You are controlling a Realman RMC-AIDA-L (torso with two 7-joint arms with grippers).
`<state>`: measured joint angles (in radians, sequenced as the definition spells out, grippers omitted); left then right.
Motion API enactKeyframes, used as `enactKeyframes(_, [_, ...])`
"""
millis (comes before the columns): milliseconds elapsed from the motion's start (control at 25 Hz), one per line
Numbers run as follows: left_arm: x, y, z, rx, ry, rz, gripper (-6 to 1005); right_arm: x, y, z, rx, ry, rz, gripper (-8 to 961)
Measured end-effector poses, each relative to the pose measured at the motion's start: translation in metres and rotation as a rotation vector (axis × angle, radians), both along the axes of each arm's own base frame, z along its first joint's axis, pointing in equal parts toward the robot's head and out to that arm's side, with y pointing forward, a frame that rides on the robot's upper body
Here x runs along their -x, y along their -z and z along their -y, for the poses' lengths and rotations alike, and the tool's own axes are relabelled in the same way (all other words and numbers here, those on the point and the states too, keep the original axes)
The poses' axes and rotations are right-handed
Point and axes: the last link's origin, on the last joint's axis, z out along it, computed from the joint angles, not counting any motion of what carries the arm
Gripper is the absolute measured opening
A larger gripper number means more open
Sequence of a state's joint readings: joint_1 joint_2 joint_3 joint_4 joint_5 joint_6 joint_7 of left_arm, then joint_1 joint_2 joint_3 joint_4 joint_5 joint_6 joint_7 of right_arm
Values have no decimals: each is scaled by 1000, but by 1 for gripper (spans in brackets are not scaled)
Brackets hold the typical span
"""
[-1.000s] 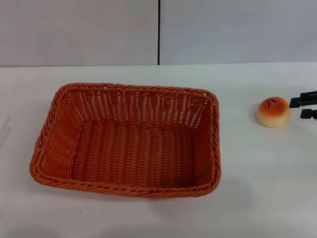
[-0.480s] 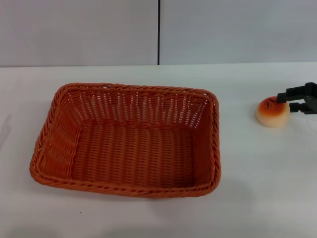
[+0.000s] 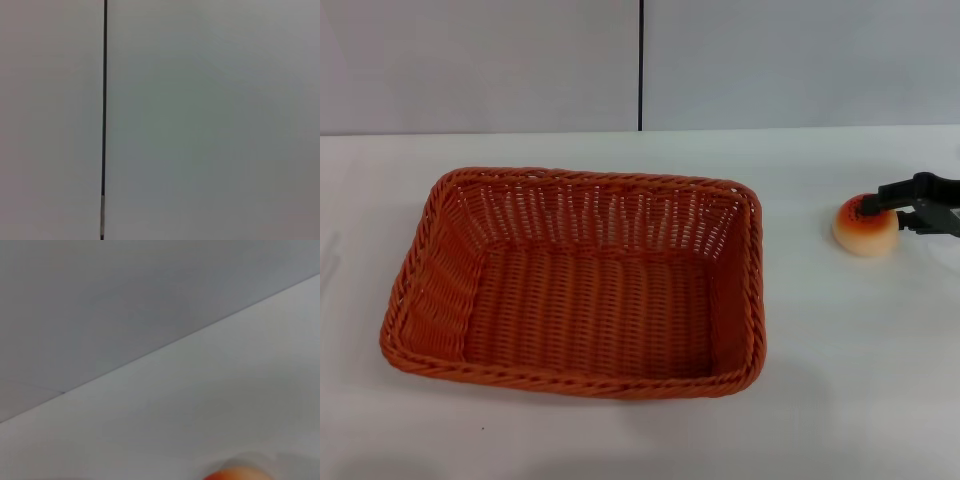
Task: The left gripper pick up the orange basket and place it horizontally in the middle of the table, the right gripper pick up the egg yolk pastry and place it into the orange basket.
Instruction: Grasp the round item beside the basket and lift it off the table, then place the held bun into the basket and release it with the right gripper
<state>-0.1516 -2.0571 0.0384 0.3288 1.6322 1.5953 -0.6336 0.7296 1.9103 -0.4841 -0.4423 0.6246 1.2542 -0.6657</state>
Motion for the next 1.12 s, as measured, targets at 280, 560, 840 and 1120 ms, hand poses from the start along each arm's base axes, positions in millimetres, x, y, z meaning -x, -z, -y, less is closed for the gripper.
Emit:
enactKeyframes(280, [-2, -2, 0, -4, 13, 6, 677, -3, -12, 7, -20, -5, -20, 386])
enactKeyframes(560, [-2, -3, 4, -14, 17, 15, 677, 3, -45, 18, -109, -40, -102, 218])
enactKeyframes(840, [-4, -1, 3, -9, 26, 22, 677, 39, -61, 24, -182, -157, -321, 171])
enactKeyframes(1120, [-7, -2, 3, -3, 45, 57, 677, 106, -26, 16, -51, -370, -413, 129])
